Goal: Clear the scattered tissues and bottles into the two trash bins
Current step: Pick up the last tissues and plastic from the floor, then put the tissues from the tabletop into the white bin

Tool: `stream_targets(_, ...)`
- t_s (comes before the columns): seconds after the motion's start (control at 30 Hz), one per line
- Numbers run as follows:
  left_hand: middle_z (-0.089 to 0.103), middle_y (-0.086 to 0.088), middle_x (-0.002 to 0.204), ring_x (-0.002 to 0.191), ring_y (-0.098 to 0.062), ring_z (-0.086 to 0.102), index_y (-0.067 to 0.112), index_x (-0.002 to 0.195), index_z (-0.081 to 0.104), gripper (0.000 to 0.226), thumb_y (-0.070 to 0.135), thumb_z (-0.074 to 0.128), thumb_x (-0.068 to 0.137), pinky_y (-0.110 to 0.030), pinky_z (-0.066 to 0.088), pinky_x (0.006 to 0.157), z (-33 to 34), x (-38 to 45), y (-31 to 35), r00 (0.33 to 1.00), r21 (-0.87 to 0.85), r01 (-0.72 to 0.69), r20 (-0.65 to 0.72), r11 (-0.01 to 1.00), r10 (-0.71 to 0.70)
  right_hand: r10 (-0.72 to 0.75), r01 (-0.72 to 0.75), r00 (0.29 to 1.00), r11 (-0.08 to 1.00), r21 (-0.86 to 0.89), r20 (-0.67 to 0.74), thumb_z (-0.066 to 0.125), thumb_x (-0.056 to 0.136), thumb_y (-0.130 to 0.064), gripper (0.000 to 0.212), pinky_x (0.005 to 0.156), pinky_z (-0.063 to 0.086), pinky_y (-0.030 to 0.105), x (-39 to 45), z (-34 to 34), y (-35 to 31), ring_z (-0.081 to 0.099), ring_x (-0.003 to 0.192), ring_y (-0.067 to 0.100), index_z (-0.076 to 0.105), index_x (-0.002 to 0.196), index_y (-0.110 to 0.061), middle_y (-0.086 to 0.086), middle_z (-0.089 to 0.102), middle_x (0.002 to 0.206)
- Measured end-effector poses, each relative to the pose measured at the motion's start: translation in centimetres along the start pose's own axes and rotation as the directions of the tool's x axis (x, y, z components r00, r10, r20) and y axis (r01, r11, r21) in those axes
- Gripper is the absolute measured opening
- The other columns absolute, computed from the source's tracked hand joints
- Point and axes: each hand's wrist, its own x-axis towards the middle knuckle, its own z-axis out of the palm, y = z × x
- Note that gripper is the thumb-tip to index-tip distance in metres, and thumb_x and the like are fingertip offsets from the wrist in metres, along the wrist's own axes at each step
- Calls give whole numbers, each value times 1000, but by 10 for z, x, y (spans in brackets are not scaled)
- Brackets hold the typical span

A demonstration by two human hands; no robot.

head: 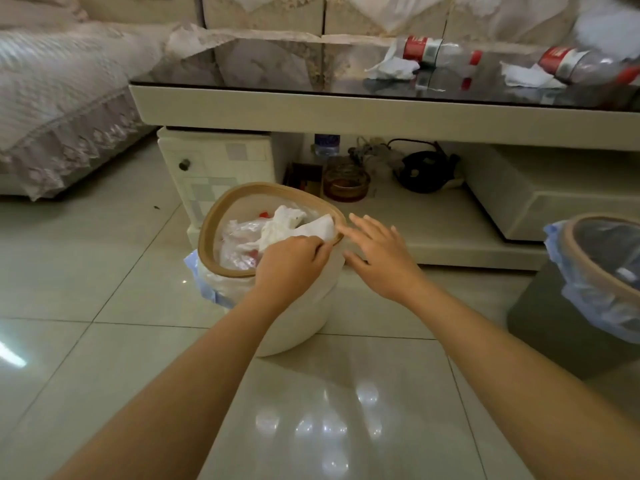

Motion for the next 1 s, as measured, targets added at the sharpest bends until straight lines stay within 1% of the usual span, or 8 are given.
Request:
stream_targets(0.13, 66, 7, 79, 68, -9, 59, 26, 96, 68, 39, 47, 35, 99, -34, 53, 65, 20, 11, 54, 992, -53, -90, 87, 994, 95, 92, -95, 994, 994, -53, -58, 36, 100, -33, 49, 117, 8, 47, -32, -17, 50, 8, 145, 16, 24, 148, -31, -5, 16, 158)
stream_targets(0.3, 66, 6, 84, 73, -10, 59, 24, 98, 67, 39, 47, 34, 99, -37, 52, 68, 50, 27, 134, 962, -161, -194, 160, 968, 220, 238, -254, 964, 958, -136, -122, 45, 97, -33, 52, 116, 13, 45, -77, -49, 125, 12, 145, 20, 28, 146, -31, 0, 19, 157)
stream_targets(0.57, 66, 1, 84, 73, -15, 59, 20, 97, 66, 40, 43, 34, 100, -35, 49, 65, 94, 56, 239, 934, -230, -272, 170, 935, 314, 499, -534, 841, 827, -177, -210, 51, 93, -40, 65, 116, 16, 50, -129, -82, 217, 14, 144, 30, 22, 148, -22, 10, 16, 157)
stream_targets(0.67, 65, 1, 82, 72, -15, 58, 20, 95, 65, 39, 43, 34, 100, -33, 47, 63, 106, 65, 262, 932, -227, -290, 152, 930, 328, 589, -620, 777, 777, -108, -221, 53, 91, -41, 69, 114, 21, 53, -137, -80, 240, 19, 142, 33, 20, 148, -23, 13, 19, 156)
stream_targets(0.73, 65, 2, 81, 71, -14, 58, 21, 95, 65, 38, 42, 33, 101, -32, 45, 62, 114, 71, 272, 931, -215, -298, 149, 930, 333, 607, -630, 756, 776, -21, -245, 57, 88, -40, 64, 105, 34, 54, -139, -79, 251, 37, 132, 34, 28, 142, -22, 14, 38, 146)
stream_targets(0.83, 63, 4, 79, 71, -13, 59, 22, 92, 64, 37, 43, 35, 100, -31, 48, 64, 123, 81, 280, 927, -224, -305, 153, 926, 343, 556, -561, 783, 825, 71, -279, 55, 86, -38, 50, 89, 46, 50, -137, -76, 257, 55, 110, 30, 40, 131, -24, 5, 58, 122)
stream_targets(0.9, 60, 7, 76, 69, -11, 57, 23, 88, 62, 35, 42, 36, 100, -28, 45, 62, 128, 89, 283, 922, -232, -318, 152, 919, 357, 523, -527, 791, 846, 81, -316, 54, 86, -40, 52, 91, 45, 48, -134, -72, 256, 55, 111, 29, 40, 133, -23, 4, 58, 122)
stream_targets(1.0, 64, 8, 82, 70, -7, 56, 24, 93, 65, 35, 43, 35, 100, -23, 40, 62, 131, 95, 292, 917, -216, -335, 148, 917, 370, 521, -499, 784, 852, 157, -337, 59, 86, -39, 70, 101, 40, 47, -128, -74, 253, 45, 125, 27, 25, 145, -24, 3, 47, 138)
